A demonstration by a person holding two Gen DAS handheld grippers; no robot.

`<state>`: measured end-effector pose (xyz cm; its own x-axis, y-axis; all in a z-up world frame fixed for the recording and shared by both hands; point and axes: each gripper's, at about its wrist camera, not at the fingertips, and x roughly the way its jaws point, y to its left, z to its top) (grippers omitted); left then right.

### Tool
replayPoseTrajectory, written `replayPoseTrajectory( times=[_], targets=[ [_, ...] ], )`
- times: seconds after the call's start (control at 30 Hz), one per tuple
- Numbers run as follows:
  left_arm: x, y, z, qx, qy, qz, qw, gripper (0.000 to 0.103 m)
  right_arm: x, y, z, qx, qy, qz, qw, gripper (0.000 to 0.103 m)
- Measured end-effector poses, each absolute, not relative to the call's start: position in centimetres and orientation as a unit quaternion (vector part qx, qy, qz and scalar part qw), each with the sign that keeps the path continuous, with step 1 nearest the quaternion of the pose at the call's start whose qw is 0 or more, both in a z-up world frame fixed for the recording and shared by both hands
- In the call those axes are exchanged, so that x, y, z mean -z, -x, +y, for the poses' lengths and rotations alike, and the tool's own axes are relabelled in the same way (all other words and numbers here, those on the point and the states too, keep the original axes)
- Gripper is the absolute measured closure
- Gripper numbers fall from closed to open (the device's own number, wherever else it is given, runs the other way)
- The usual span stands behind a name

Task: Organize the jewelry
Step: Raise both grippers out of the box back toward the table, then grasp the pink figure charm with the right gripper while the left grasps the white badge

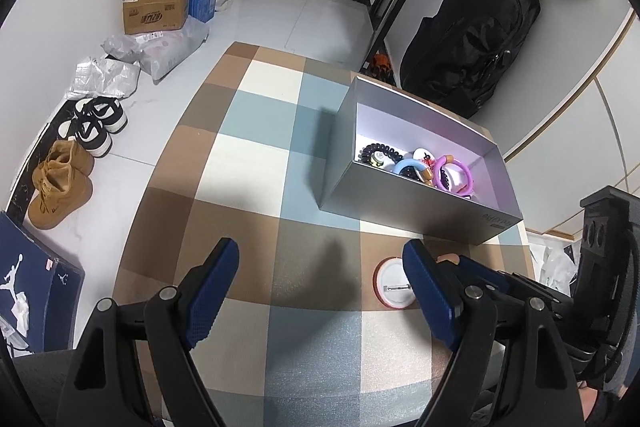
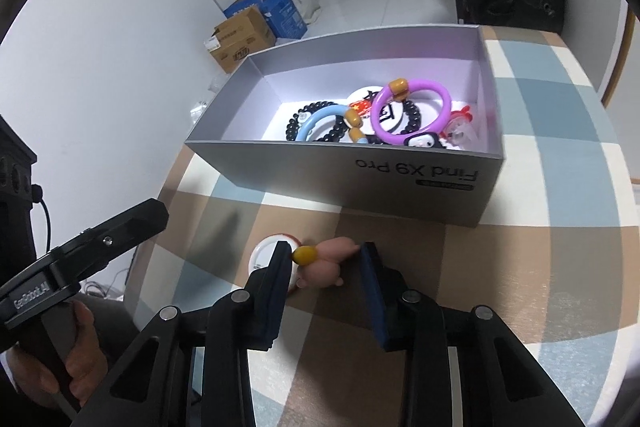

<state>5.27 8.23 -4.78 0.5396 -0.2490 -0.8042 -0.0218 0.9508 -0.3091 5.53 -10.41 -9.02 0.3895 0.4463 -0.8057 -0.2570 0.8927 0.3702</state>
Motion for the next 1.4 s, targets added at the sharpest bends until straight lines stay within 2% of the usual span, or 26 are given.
replayPoseTrajectory(
  times=[0.33, 0.83, 0.93, 1.1, 1.33, 1.4],
  targets=[
    [5.2, -5.2, 6.7, 0.093, 0.127, 0.487, 0.859, 0.023, 8.4, -5.2, -11.4, -0.209, -0.1, 0.504, 0.832, 0.069],
    [6.8, -5.2, 2.1, 0.115, 0.05, 0.514, 0.848, 0.023, 7.0, -5.2, -15.5, -0.182, -0.143, 0.488, 0.842, 0.069],
    [7.4, -5.1, 1.4, 0.12, 0.035, 0.525, 0.842, 0.038, 6.8, -5.0, -16.3, -0.179, -0.149, 0.484, 0.844, 0.069],
    [7.2, -4.7, 0.3, 0.123, 0.005, 0.514, 0.849, 0.042, 6.6, -4.6, -17.0, -0.179, -0.155, 0.481, 0.844, 0.069],
    [7.3, -4.2, -0.5, 0.099, -0.036, 0.508, 0.855, 0.064, 6.2, -4.2, -17.6, -0.185, -0.161, 0.475, 0.845, 0.069],
    [7.3, -4.1, -0.2, 0.102, -0.027, 0.509, 0.854, 0.066, 6.2, -4.1, -17.7, -0.186, -0.16, 0.474, 0.845, 0.069]
  ],
)
